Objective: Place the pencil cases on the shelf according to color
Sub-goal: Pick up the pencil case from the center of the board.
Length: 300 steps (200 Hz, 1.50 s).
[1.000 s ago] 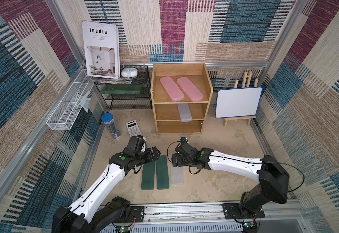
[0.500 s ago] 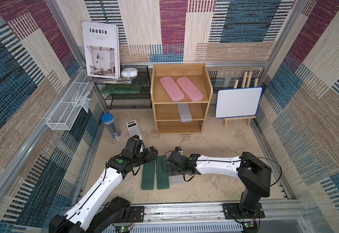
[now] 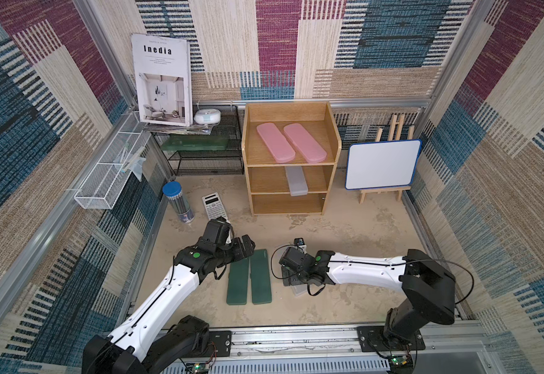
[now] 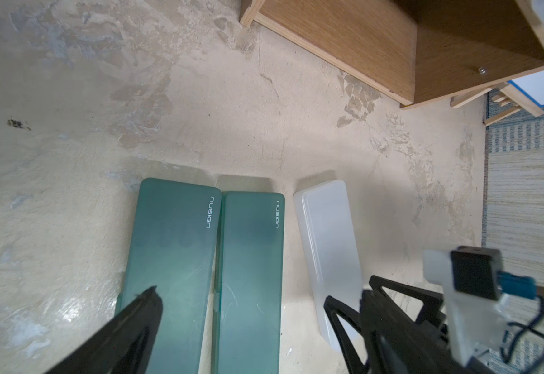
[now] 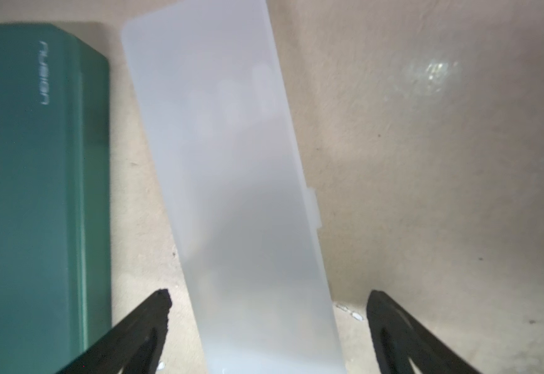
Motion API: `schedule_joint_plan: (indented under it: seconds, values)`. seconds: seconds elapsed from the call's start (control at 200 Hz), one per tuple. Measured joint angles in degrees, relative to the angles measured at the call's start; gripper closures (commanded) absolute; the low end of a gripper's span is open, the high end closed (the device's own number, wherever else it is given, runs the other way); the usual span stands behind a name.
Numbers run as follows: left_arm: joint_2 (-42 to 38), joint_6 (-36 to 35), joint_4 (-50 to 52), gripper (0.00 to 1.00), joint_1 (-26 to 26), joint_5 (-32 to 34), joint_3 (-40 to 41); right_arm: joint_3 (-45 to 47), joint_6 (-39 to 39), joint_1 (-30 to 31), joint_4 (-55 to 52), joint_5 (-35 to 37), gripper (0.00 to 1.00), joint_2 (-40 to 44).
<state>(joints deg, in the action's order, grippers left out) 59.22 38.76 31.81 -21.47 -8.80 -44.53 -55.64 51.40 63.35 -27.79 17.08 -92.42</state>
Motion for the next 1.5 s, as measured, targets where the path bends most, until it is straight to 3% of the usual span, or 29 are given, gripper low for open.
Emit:
schedule_joint_plan:
  seconds: [0.255, 0.691, 0.907, 1.147, 1.297, 1.503]
  values:
    - [-0.46, 0.00, 0.11, 0.01, -0.09, -0.11, 1.05, 4.81, -5.07, 0.02, -1.03, -1.62, 0.01, 6.01]
    - [-0.31, 0.00, 0.11, 0.01, -0.22, 0.04, 1.07, 4.20, -7.54, 1.51, -1.29, -3.91, 0.02, 0.00]
    - [0.02, 0.00, 0.07, 0.01, -0.24, 0.04, 1.07, 4.31, -7.08, 2.49, 0.09, -2.69, 0.08, -2.73]
    - [0.20, 0.00, -0.02, 0.01, -0.24, 0.04, 1.40, 5.35, -4.92, 4.11, 1.42, -0.81, 0.27, -1.88]
    - [0.31, -0.04, -0.04, 0.01, -0.24, 0.07, 1.40, 3.87, -3.17, 4.48, -2.38, -0.87, 0.31, 0.61]
    - [0.44, -0.46, -0.04, 0.01, -0.24, 0.26, 1.40, -5.22, -3.15, 4.44, -5.84, 3.78, 0.30, 3.19]
